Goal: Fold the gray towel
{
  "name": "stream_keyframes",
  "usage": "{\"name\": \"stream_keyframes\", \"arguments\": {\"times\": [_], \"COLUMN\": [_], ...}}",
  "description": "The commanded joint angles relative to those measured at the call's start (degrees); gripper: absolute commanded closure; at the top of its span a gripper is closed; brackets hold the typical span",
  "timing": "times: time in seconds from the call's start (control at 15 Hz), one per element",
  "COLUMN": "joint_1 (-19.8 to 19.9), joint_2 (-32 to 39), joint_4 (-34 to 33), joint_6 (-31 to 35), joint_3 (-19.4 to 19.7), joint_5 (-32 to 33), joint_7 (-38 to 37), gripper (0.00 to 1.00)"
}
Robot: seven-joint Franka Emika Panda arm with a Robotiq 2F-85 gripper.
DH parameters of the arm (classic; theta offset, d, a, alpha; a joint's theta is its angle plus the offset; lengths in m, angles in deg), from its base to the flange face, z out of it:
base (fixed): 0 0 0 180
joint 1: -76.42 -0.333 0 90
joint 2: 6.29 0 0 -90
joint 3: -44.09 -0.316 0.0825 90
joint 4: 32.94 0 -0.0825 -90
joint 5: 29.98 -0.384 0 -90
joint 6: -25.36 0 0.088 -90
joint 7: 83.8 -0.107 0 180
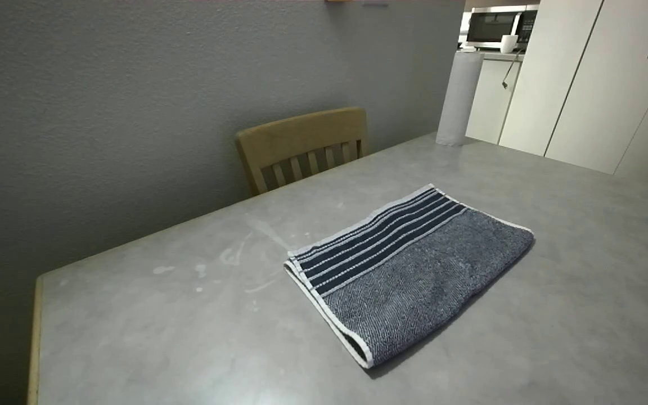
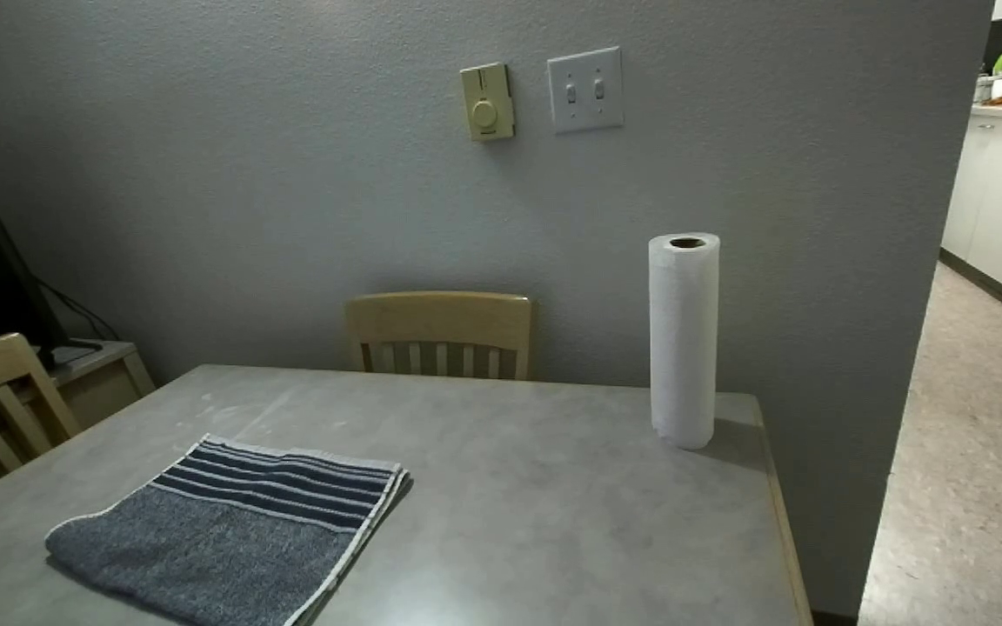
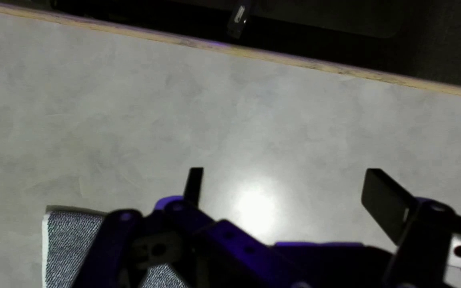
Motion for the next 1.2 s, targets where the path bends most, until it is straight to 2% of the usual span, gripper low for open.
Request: {"name": "stream_keyframes", "arguments": {"times": [0.0, 0.2, 0.53, 0.6, 0.73, 1.07, 1.13], "joint_1": [0.36, 0.87, 1.00, 0.07, 0.06, -0.03, 0.22], "joint_2": [1.99, 5.35, 16.57, 9.80, 12.11, 10.59, 11.04], "joint_4": [-1.26, -2.62, -5.88, -2.91, -3.55, -3.50, -3.00], "joint_6": [-0.92, 1.06, 13.06, 9.38, 10.34, 10.10, 11.76], "joint_3": [-0.01, 0.14, -0.15, 0.06, 0.05, 0.04, 0.01], "joint_5": [0.35, 0.07, 0.66, -0.04, -0.04, -0.05, 0.31], "joint_7": [-0.92, -1.59, -1.32, -1.34, -1.33, -1.33, -1.50], "gripper": [0.00, 0.00, 0.00, 0.00, 0.00, 0.00, 0.00]}}
